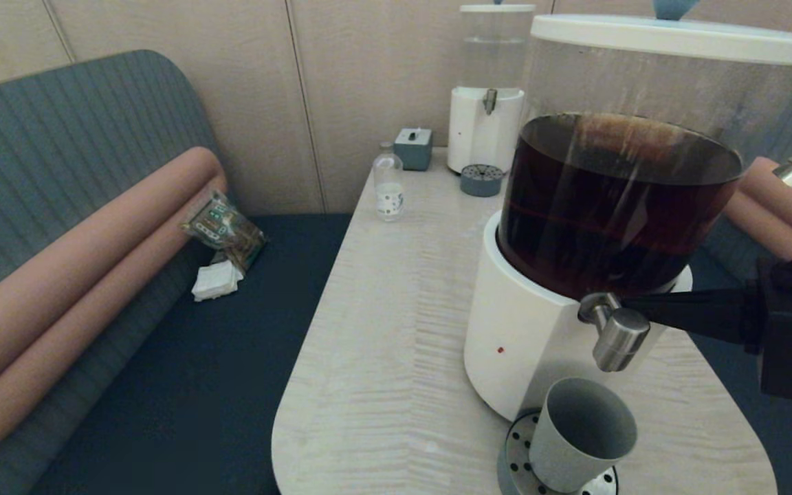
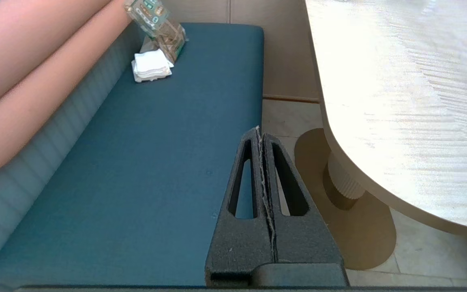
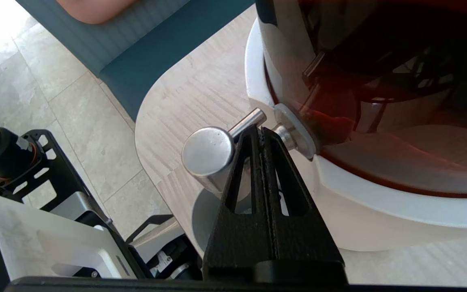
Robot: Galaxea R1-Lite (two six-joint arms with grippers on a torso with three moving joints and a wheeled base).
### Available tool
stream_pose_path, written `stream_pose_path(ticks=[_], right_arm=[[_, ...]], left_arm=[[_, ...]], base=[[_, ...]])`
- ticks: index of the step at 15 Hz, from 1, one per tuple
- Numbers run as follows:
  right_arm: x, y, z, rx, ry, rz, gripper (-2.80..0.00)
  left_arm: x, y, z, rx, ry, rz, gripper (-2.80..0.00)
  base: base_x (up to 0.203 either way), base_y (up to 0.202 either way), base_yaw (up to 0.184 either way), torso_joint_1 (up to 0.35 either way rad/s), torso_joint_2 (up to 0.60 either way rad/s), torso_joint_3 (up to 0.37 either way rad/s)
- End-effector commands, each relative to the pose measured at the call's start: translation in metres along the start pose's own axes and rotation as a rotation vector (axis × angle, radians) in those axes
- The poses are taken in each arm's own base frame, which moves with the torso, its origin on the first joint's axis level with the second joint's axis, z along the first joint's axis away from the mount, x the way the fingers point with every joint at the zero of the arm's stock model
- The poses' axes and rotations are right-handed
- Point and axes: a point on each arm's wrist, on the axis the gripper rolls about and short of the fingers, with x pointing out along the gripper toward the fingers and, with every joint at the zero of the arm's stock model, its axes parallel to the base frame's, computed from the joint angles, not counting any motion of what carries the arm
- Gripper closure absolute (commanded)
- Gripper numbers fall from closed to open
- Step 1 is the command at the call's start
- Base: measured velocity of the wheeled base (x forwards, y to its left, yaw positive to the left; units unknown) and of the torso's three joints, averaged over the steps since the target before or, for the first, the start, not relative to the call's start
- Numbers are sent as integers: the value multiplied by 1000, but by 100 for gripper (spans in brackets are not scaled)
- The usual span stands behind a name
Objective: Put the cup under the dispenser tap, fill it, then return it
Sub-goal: Turn on the faucet
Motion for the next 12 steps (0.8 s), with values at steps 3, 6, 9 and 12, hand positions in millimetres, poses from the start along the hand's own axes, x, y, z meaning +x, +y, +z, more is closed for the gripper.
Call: stream_pose_path(ticks=[3, 6, 9, 12], right_arm=[[2, 2, -2, -6, -3, 16, 0], [3, 3, -2, -15, -12, 26, 0], [3, 5, -1, -19, -16, 49, 0], [3, 7, -1, -23, -18, 71, 0]], left_arm=[[0, 0, 0, -1, 1, 0, 0], [0, 0, 0, -1, 2, 1, 0], [0, 0, 0, -1, 2, 3, 0], [0, 0, 0, -1, 2, 1, 0]], base=[[0, 0, 0, 0, 0, 0], [0, 0, 0, 0, 0, 0], [0, 0, 0, 0, 0, 0], [0, 0, 0, 0, 0, 0]])
